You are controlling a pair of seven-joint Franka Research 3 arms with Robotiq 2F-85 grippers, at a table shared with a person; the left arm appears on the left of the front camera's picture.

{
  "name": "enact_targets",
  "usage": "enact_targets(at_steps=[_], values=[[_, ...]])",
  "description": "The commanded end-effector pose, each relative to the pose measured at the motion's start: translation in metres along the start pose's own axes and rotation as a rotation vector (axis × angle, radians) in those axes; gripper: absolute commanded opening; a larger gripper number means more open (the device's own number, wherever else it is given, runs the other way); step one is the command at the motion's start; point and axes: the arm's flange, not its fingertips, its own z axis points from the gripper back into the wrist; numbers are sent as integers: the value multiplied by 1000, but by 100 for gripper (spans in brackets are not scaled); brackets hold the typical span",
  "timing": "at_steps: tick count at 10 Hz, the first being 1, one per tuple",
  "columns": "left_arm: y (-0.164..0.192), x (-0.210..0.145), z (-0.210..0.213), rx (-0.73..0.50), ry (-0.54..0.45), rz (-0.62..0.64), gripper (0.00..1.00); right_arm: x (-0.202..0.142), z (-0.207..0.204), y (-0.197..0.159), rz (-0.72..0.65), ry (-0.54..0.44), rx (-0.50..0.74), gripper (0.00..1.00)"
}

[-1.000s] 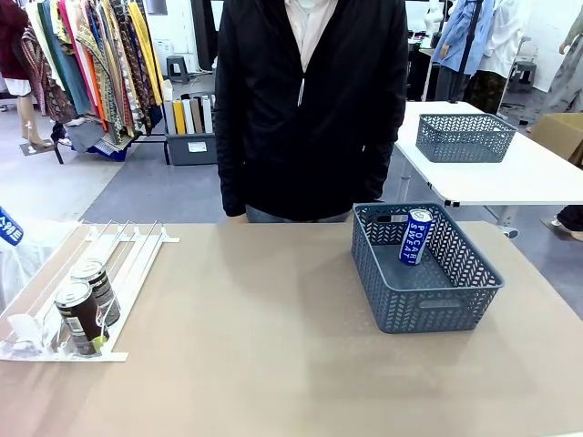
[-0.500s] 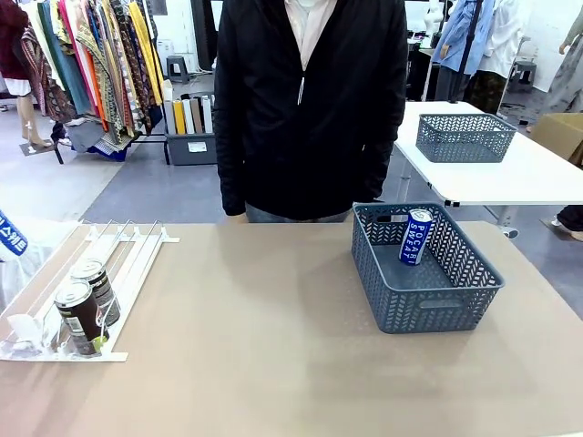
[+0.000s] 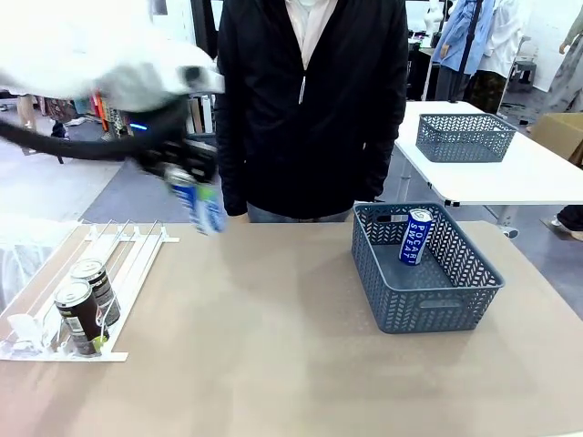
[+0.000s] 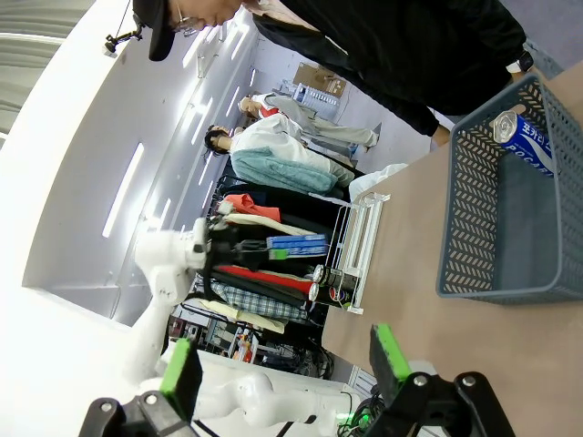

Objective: Retrieve and store the cans from the dispenser.
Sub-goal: Pick up the last remaining can from one row of the Automatic Can Dispenser and place it in the middle of the table.

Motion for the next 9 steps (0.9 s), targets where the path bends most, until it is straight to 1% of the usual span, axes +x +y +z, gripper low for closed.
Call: enact_targets(at_steps=[1, 2, 3, 5, 6, 9], values=[[-28, 69, -51, -19, 151, -192, 0, 4, -1, 2, 18, -13, 20, 100], [-43, 76, -79, -41, 188, -241, 0, 4, -1, 2, 18, -13, 20, 100], [-59, 81, -117, -81, 239, -275, 0, 4, -1, 2, 18, -13, 20, 100], [-71, 83, -154, -111, 283, -268, 0, 4, -1, 2, 18, -13, 20, 100], [-73, 82, -169, -121, 318, -284, 0, 4, -1, 2, 18, -13, 20, 100], [-78, 79, -188, -69, 361, -296, 0, 4, -1, 2, 18, -13, 20, 100]])
